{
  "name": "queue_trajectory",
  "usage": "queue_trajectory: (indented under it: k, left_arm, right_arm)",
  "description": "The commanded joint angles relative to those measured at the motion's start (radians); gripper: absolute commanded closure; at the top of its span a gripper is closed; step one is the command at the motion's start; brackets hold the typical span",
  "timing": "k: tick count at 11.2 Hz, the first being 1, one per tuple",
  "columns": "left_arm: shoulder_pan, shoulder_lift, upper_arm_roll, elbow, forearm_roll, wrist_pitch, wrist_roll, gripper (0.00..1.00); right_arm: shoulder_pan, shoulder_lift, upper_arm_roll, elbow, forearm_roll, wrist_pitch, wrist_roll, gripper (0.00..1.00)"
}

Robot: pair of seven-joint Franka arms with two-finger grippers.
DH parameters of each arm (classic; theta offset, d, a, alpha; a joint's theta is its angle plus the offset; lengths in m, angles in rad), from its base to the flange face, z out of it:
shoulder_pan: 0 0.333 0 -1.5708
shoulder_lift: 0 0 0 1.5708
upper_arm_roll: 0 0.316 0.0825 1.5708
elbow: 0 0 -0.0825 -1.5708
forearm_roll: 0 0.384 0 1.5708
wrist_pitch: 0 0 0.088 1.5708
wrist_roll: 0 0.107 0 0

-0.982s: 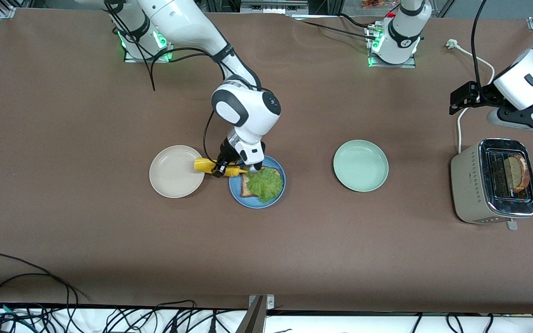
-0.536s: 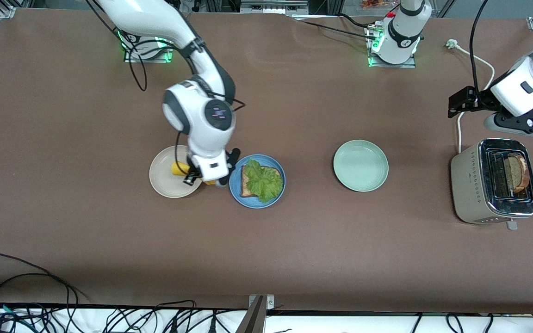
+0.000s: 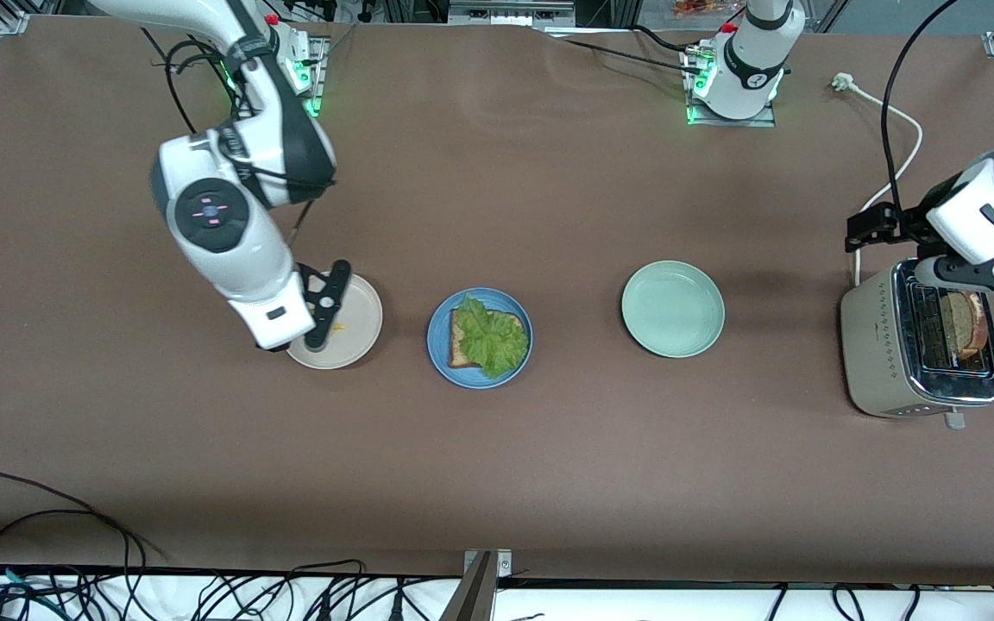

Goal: Make sandwich in blue plate with both arms
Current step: 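Carry the mustard back beside the white plate while the left gripper reaches the toaster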

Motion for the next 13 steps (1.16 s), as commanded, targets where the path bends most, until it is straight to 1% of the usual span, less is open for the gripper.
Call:
queue_trajectory:
  k: [1,2,3,5,6,8,10,11,13]
  left_arm:
    - [0.001,0.048,0.045,0.024,0.012,0.041,0.072,0.0]
    - [0.001,0.068,0.08,0.022,0.011,0.077,0.135,0.0]
    - [-0.001,0.088,0.106,0.024,0.012,0.097,0.157,0.0]
    - [-0.001,0.111,0.143,0.024,0.011,0.131,0.201,0.0]
    - [0.001,0.12,0.155,0.024,0.009,0.143,0.22,0.0]
    - [0.001,0.14,0.186,0.022,0.0,0.17,0.266,0.0]
    - [0.007,0.18,0.233,0.022,-0.021,0.229,0.347,0.0]
    - [0.01,0.195,0.25,0.022,-0.055,0.244,0.396,0.0]
    - [0.013,0.229,0.29,0.024,-0.083,0.253,0.459,0.0]
  right_arm:
    - [-0.197,-0.082,0.095,-0.082,0.133,0.003,-0.272,1.0]
    - [-0.265,-0.082,0.115,-0.082,0.193,0.002,-0.38,1.0]
    - [-0.301,-0.082,0.115,-0.082,0.233,0.0,-0.473,1.0]
    - [-0.386,-0.08,0.115,-0.083,0.356,-0.041,-0.654,1.0]
    - [-0.429,-0.073,0.115,-0.083,0.403,-0.064,-0.739,1.0]
    - [-0.515,-0.031,0.115,-0.082,0.541,-0.112,-0.921,1.0]
    - [-0.574,0.013,0.115,-0.082,0.626,-0.145,-1.044,1.0]
    - [-0.595,0.036,0.115,-0.08,0.673,-0.164,-1.106,1.0]
    - [-0.631,0.105,0.115,-0.079,0.791,-0.202,-1.228,1.0]
